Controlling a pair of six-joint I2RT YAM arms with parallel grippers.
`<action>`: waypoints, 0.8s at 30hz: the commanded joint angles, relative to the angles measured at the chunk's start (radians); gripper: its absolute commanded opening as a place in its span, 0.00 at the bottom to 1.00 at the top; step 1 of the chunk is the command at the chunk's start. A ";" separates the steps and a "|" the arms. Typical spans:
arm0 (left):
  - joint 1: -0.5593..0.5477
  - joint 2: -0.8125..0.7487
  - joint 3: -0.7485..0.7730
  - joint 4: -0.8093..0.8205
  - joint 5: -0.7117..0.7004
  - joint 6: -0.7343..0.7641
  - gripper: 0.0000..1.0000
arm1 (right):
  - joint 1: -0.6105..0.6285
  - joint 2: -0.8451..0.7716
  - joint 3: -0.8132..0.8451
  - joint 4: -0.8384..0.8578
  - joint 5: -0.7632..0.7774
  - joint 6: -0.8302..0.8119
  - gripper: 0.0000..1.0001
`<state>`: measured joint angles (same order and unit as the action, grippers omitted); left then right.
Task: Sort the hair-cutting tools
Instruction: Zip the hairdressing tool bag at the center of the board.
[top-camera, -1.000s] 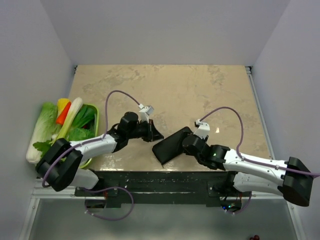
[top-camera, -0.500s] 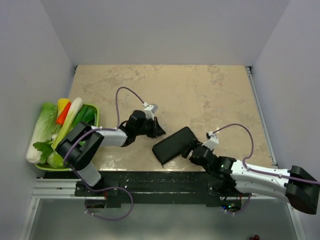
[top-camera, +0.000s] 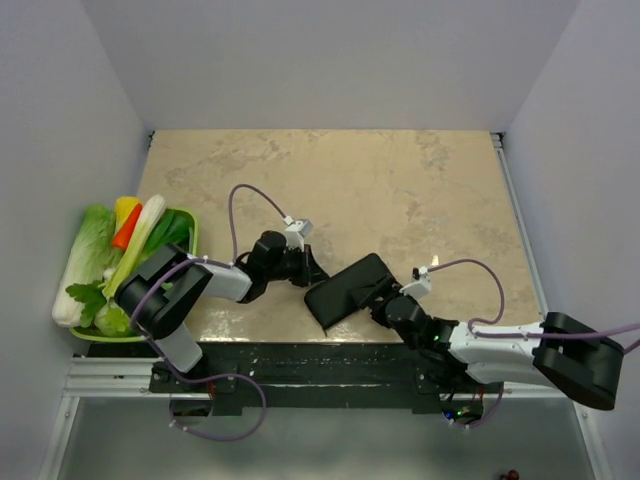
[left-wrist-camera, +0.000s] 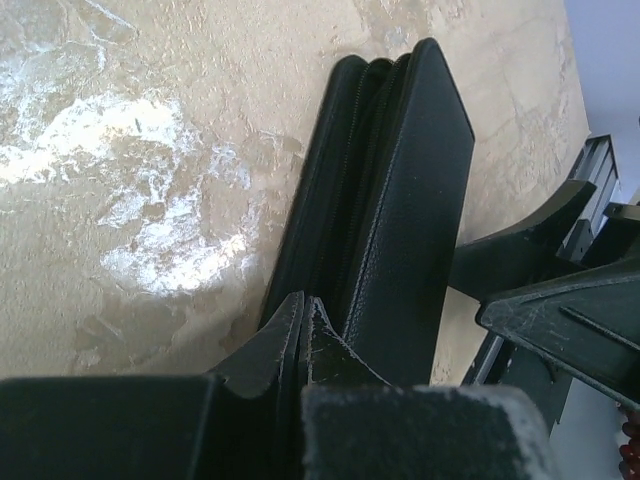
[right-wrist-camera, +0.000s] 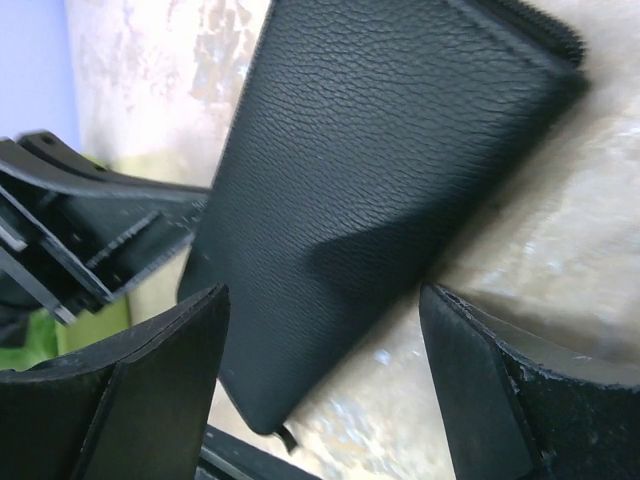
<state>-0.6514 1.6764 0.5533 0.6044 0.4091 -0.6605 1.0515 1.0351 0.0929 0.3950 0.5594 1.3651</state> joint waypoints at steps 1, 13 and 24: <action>-0.016 0.028 -0.038 0.126 0.016 -0.016 0.00 | -0.001 0.185 0.004 0.128 0.025 0.037 0.81; -0.045 0.105 -0.070 0.199 0.023 -0.041 0.00 | -0.001 0.454 0.039 0.485 0.060 -0.119 0.75; -0.051 0.166 -0.050 0.225 0.053 -0.048 0.00 | -0.002 0.627 -0.045 1.014 -0.182 -0.300 0.65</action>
<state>-0.6579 1.7729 0.4927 0.8013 0.4229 -0.6994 1.0267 1.5864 0.0727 1.1790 0.5968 1.1316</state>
